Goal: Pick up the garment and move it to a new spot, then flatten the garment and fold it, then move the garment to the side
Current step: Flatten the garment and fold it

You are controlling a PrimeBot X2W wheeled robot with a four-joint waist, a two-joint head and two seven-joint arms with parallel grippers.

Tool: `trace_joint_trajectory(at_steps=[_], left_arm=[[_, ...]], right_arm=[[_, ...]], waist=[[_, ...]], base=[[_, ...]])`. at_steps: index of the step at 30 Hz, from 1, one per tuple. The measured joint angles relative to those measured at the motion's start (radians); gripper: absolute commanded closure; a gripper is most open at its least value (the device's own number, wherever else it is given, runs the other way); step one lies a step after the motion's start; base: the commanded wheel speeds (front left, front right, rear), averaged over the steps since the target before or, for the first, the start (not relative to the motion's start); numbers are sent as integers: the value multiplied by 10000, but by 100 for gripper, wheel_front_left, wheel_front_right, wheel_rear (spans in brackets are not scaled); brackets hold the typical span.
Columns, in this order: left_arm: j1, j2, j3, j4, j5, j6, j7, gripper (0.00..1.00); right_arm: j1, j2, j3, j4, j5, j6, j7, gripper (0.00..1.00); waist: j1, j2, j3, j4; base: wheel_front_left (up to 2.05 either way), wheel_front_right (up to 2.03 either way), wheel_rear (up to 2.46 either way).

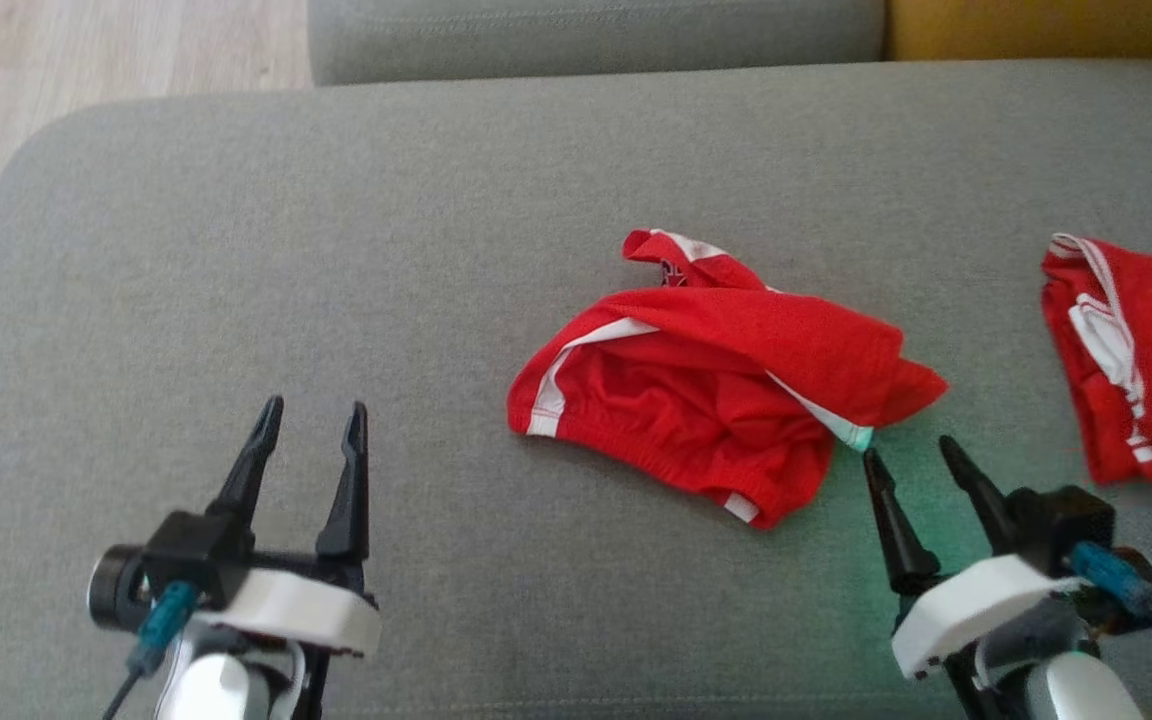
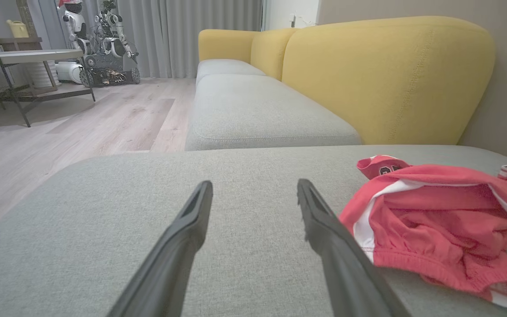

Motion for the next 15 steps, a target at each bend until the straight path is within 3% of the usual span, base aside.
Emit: trace_joint_trajectory(at_steps=[9,11,12,15], left_arm=[[-487,-19,-155,10,-2,-6,0,0],[-536,-25,-192,12,-2,-6,0,0],[-536,-27,-211,12,-2,-6,0,0],[-538,-33,-222,19,-2,-6,0,0]], right_arm=[[-1347,-48,157,1975,-88,0,-150,0],[-1446,-48,146,2203,-88,0,-167,62],[-1463,-46,148,2238,-90,0,-213,100],[-1469,-44,29,2207,-90,0,-284,100]], waist=[[0,0,523,335],[0,0,566,387],[0,0,590,401],[0,0,622,429]], base=[[0,0,0],[0,0,0],[0,0,0],[0,0,0]])
